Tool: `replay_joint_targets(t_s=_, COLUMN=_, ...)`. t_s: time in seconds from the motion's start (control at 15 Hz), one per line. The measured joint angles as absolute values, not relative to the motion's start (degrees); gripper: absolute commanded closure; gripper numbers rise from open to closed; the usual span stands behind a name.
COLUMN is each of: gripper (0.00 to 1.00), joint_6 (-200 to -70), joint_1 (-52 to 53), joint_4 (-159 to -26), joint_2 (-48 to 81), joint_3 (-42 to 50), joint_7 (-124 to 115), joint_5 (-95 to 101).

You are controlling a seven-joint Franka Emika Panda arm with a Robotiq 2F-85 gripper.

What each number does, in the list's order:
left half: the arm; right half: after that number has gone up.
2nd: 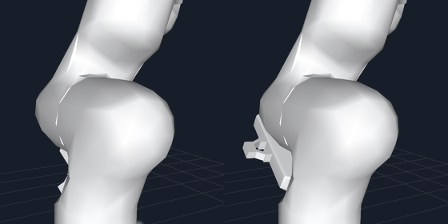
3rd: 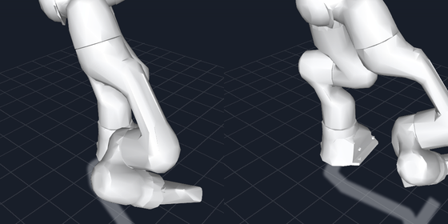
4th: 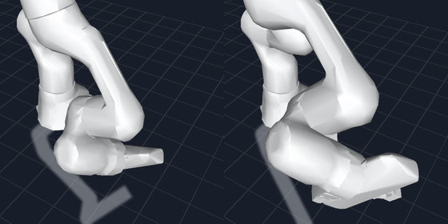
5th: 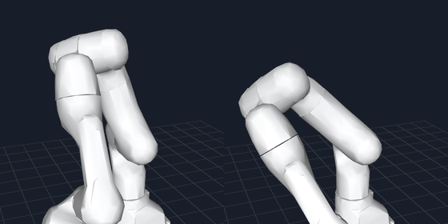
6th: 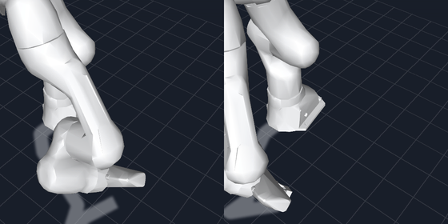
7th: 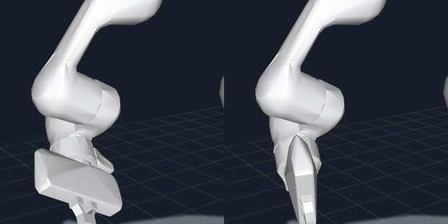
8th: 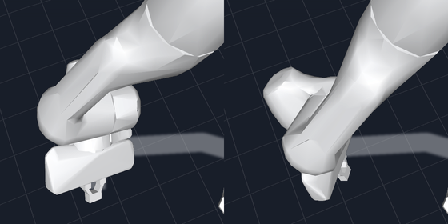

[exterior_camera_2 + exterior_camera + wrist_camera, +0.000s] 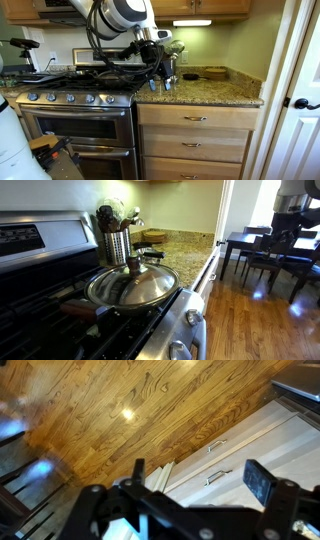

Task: Open the top drawer on the right

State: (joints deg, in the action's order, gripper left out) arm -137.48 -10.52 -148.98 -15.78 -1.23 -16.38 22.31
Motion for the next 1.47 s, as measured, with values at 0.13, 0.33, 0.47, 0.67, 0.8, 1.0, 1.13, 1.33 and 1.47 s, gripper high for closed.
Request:
replay_joint_targets(t_s=0.13, gripper=0.00, joint_6=-138.4, joint_1=-10.5, joint_4=-146.7, joint_2=-13.4, joint_3=-1.1, joint_7=-16.5, joint_5=21.1)
replay_joint_targets(t_s=0.33, gripper=0.00, joint_6=-139.4, joint_1=-10.5, joint_4=-142.4, joint_2=-9.0, joint_3=-0.8, joint_7=-16.5, joint_5=18.0)
replay_joint_targets(t_s=0.47, gripper=0.00, joint_6=-140.5, joint_1=-10.4, joint_4=-139.5, joint_2=-5.9, joint_3=-0.6, joint_7=-16.4, joint_5=15.2)
replay_joint_targets(t_s=0.67, gripper=0.00, joint_6=-142.9, joint_1=-10.3, joint_4=-135.1, joint_2=-1.1, joint_3=-0.2, joint_7=-16.7, joint_5=11.2)
replay_joint_targets(t_s=0.8, gripper=0.00, joint_6=-143.8, joint_1=-10.0, joint_4=-132.4, joint_2=2.1, joint_3=0.3, joint_7=-16.8, joint_5=8.4)
replay_joint_targets(t_s=1.0, gripper=0.00, joint_6=-144.0, joint_1=-9.4, joint_4=-129.1, joint_2=6.4, joint_3=0.9, joint_7=-17.1, joint_5=4.8)
replay_joint_targets(t_s=1.13, gripper=0.00, joint_6=-144.0, joint_1=-9.1, joint_4=-127.8, joint_2=8.0, joint_3=1.2, joint_7=-17.5, joint_5=4.1)
replay_joint_targets(t_s=1.33, gripper=0.00, joint_6=-144.0, joint_1=-9.0, joint_4=-127.4, joint_2=8.4, joint_3=1.2, joint_7=-17.9, joint_5=4.1)
replay_joint_targets(t_s=1.47, gripper=0.00, joint_6=-144.0, joint_1=-8.8, joint_4=-127.4, joint_2=8.5, joint_3=1.4, joint_7=-18.0, joint_5=3.9)
